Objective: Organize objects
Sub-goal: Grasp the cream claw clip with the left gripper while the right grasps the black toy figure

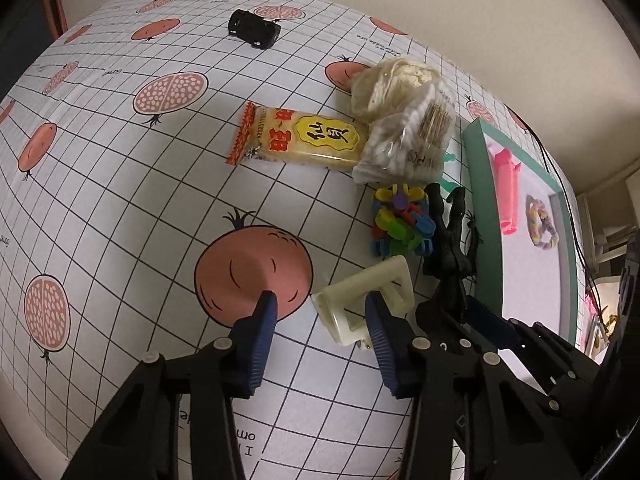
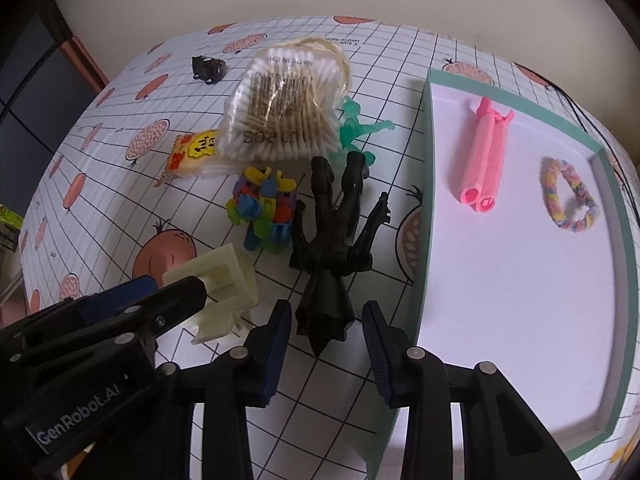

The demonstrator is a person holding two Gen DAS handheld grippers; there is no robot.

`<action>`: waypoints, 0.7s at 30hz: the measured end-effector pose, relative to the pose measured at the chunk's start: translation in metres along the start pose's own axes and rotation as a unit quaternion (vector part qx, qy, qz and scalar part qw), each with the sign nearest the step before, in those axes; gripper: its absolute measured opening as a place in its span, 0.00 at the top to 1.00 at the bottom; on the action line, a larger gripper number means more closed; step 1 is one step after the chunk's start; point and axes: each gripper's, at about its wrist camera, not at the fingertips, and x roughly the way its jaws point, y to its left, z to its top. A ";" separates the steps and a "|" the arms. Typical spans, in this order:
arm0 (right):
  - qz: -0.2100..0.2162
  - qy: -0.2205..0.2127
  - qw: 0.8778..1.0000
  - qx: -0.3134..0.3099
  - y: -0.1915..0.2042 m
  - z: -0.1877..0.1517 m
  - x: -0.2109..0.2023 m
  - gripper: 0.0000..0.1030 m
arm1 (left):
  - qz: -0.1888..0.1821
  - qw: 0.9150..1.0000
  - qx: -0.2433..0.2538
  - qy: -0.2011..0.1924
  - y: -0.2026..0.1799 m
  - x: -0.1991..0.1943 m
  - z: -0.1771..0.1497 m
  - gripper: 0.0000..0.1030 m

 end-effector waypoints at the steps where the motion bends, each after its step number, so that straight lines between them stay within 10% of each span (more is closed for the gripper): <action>1: -0.004 -0.001 1.000 -0.002 0.001 0.000 0.000 0.63 | 0.001 1.000 0.001 0.000 -0.001 0.000 0.000 0.54; 14: -0.016 -0.002 1.000 -0.012 0.003 0.003 0.003 0.69 | 0.015 1.000 0.016 0.002 -0.011 -0.004 0.000 0.55; 21: -0.009 -0.002 1.000 -0.006 0.002 0.004 0.004 0.70 | 0.009 1.000 0.020 -0.002 -0.012 0.000 0.002 0.73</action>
